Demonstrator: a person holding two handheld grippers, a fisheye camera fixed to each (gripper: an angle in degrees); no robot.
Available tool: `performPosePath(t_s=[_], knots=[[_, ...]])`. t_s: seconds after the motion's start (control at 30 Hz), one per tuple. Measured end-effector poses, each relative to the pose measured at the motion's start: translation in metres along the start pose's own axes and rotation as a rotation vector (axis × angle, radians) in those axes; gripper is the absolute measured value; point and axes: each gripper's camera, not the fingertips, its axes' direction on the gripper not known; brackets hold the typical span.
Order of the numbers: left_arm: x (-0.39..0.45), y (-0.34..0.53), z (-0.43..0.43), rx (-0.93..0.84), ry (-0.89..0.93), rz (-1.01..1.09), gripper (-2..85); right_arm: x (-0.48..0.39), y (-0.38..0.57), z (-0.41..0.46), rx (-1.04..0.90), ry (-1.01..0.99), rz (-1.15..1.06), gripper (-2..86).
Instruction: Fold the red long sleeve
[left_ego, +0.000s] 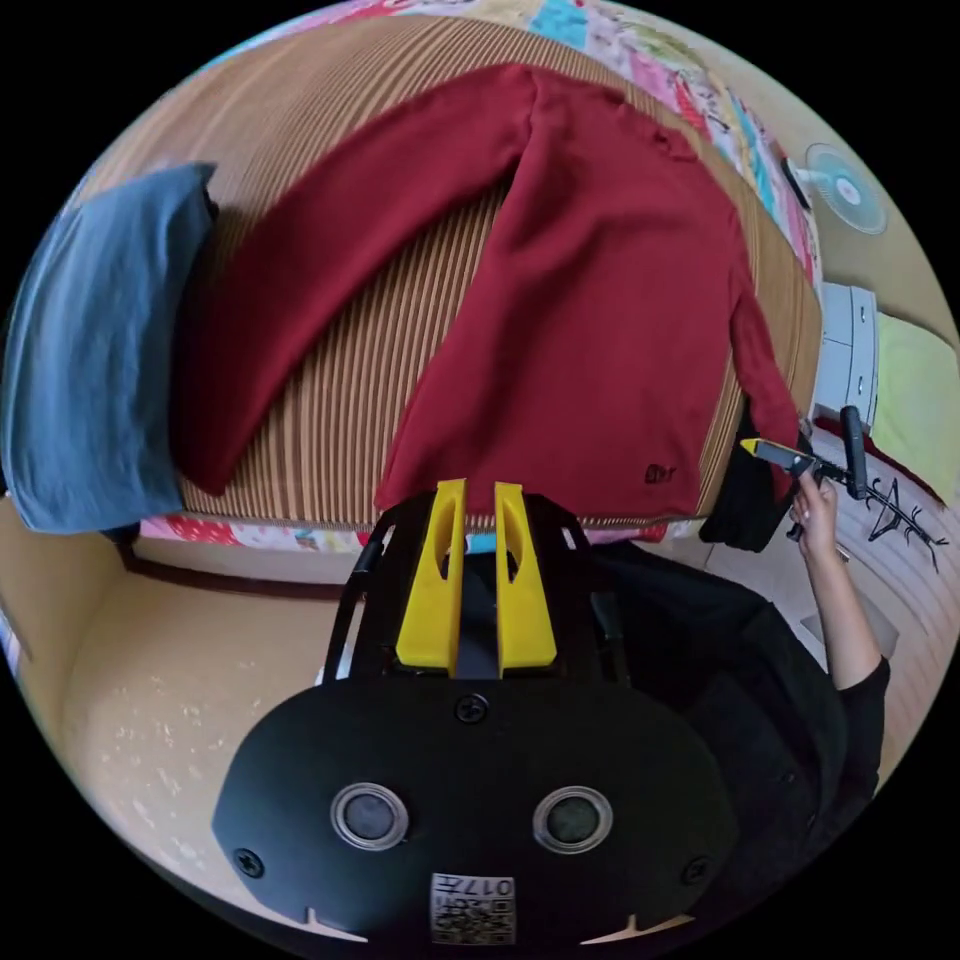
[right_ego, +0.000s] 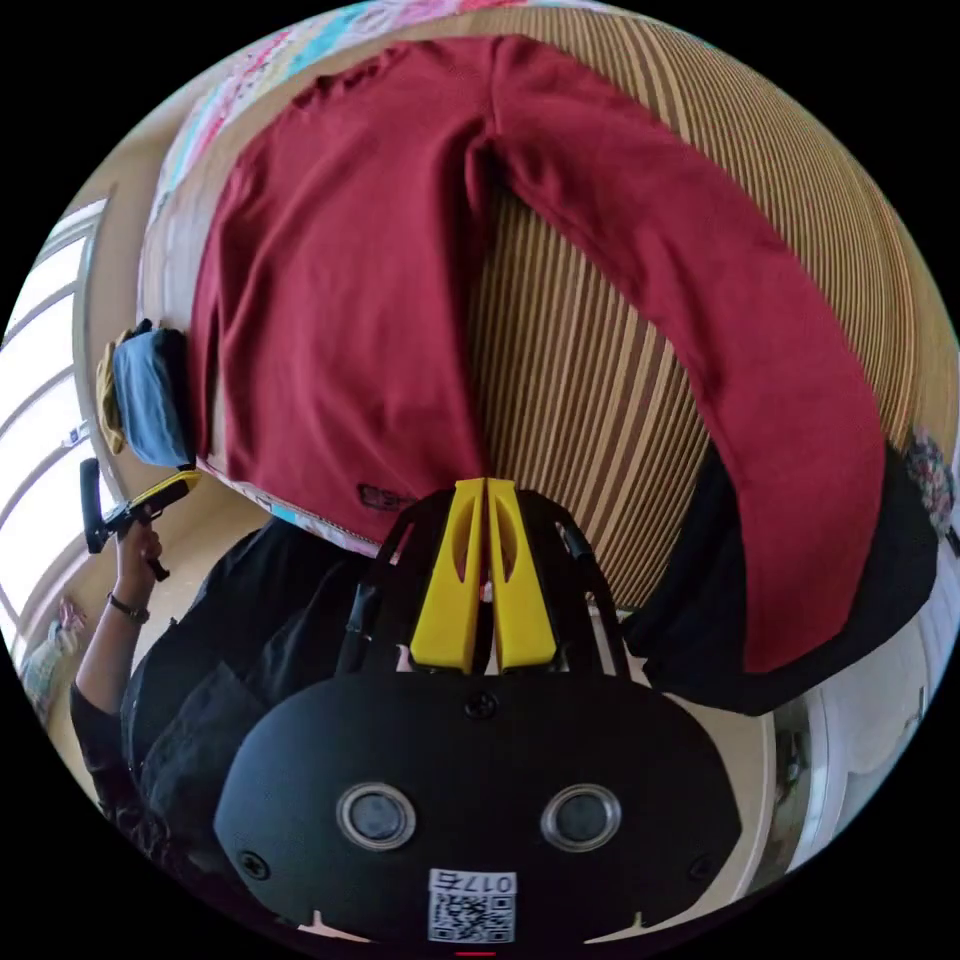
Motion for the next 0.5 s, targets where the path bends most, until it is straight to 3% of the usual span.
performPosePath(t_s=[0.13,0.37,0.5], knots=[[-0.027,-0.009,-0.013,-0.057,-0.016,0.029,5.2,0.017,0.002,0.008,-0.054,-0.01,0.028,0.3],[-0.067,-0.069,-0.113,0.009,0.003,0.141,5.2,-0.022,-0.036,-0.116,0.129,-0.011,-0.129,0.5],[-0.088,-0.086,-0.116,-0.042,-0.035,0.211,5.2,-0.029,-0.029,-0.14,0.153,0.01,-0.203,0.5]])
